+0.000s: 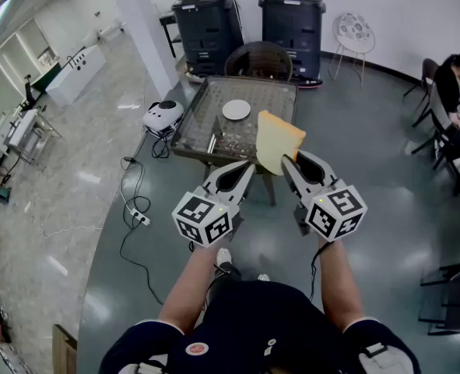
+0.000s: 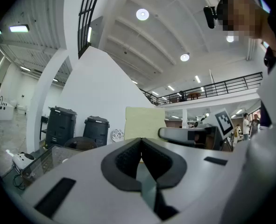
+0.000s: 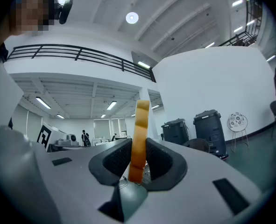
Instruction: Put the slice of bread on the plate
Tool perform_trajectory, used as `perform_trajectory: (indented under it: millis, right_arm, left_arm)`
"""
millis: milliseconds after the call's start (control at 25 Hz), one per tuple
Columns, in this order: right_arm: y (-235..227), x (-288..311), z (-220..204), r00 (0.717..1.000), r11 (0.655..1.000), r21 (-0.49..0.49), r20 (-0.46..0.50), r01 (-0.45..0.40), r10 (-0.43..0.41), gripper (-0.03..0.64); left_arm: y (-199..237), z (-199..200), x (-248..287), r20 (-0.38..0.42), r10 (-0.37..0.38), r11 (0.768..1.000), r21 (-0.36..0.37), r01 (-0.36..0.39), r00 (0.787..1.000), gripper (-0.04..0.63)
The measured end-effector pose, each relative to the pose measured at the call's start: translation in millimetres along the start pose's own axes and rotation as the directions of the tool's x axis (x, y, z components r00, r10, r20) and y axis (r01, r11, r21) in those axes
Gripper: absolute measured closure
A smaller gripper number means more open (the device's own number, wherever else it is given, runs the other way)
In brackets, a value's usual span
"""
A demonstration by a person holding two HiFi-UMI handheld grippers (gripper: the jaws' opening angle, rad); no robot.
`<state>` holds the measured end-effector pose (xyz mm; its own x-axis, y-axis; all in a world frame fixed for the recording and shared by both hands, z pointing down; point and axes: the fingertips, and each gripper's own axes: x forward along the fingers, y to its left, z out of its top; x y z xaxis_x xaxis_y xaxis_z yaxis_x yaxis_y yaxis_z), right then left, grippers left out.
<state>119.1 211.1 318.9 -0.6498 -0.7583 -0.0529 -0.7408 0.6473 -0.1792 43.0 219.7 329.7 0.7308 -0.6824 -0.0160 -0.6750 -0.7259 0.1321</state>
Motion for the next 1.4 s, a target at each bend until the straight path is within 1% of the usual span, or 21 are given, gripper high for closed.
perform_trajectory:
  millis: [520, 920, 1160, 1400]
  right_arm:
    - [3, -2, 1, 1.000, 1.000, -0.021, 0.004, 0.008, -0.008, 0.523]
    - [-11, -2, -6, 1.000, 1.000, -0.007, -0.005, 0.009, -0.009, 0.523]
    - [-22, 12, -10, 1.000, 1.000, 0.006, -0.007, 0.003, -0.003, 0.523]
    - [-33, 46, -13, 1.000, 1.000, 0.005, -0.013, -0.004, 0.004, 0.523]
  left_arm:
    - [0, -2, -4, -0.005, 0.004, 1.000, -0.003, -0.004, 1.000, 0.589]
    - [4, -10, 6, -0.012, 0.015, 1.000, -0.011, -0.015, 1.000, 0.589]
    - [18, -15, 16, -0.019, 0.020, 1.000, -0.017, -0.020, 1.000, 0.589]
    - [52, -19, 26, -0.021, 0.034, 0.999, -0.032, -0.035, 0.999, 0.589]
